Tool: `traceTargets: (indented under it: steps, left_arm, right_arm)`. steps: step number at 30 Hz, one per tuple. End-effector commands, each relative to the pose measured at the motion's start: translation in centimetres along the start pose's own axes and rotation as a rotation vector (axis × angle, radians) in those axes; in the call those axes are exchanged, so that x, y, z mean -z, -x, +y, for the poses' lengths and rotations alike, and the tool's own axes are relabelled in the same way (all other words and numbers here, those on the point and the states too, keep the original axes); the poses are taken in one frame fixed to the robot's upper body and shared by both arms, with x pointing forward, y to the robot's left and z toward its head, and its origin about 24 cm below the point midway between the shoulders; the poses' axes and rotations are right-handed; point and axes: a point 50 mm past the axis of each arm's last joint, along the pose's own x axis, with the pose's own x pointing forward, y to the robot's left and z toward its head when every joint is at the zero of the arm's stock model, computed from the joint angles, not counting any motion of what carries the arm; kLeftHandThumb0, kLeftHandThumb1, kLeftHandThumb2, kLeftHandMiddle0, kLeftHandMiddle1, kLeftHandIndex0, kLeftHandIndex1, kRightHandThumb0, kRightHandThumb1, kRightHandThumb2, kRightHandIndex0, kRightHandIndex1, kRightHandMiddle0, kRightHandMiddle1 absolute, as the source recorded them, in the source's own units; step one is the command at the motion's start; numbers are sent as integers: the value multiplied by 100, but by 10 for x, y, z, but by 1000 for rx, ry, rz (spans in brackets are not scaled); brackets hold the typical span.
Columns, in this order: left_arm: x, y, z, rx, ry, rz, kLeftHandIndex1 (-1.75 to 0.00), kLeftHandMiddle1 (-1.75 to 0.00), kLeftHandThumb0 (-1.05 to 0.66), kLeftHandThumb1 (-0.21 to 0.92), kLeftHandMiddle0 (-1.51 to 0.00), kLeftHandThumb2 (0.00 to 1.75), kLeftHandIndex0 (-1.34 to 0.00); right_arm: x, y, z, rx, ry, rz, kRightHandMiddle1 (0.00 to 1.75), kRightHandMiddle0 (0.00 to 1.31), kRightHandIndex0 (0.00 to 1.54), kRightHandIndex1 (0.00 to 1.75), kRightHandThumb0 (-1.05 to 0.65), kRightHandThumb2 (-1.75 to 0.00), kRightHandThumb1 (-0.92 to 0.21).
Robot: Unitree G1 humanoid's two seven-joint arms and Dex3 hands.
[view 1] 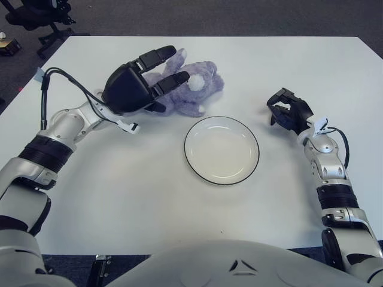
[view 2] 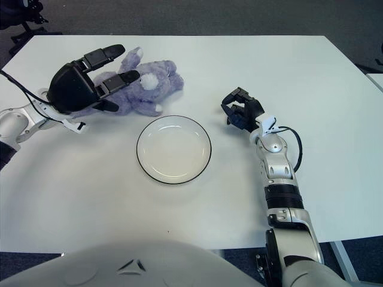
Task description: Put the doll into the plate.
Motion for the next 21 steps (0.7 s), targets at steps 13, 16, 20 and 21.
traceTargets:
  steps: [13, 16, 20, 21]
  left_arm:
    - [9, 8, 10, 21, 420, 474, -5, -3, -52, 92, -56, 19, -56]
    - [15, 7, 12, 42, 463, 509, -4, -3, -53, 92, -56, 20, -54]
    - [23, 6, 14, 90, 513, 581, -2, -1, -56, 92, -54, 19, -51]
    - [26, 7, 15, 118, 534, 614, -2, -1, -57, 92, -53, 18, -51]
  right_arm:
    - [17, 7, -9, 25, -81, 35, 161, 33, 72, 167, -35, -40, -92]
    - [15, 6, -11, 22, -82, 30, 161, 33, 73, 166, -35, -40, -92]
    - [14, 6, -14, 20, -76, 27, 160, 34, 75, 165, -35, -39, -92]
    - [13, 6, -15, 20, -70, 25, 160, 34, 75, 165, -35, -39, -92]
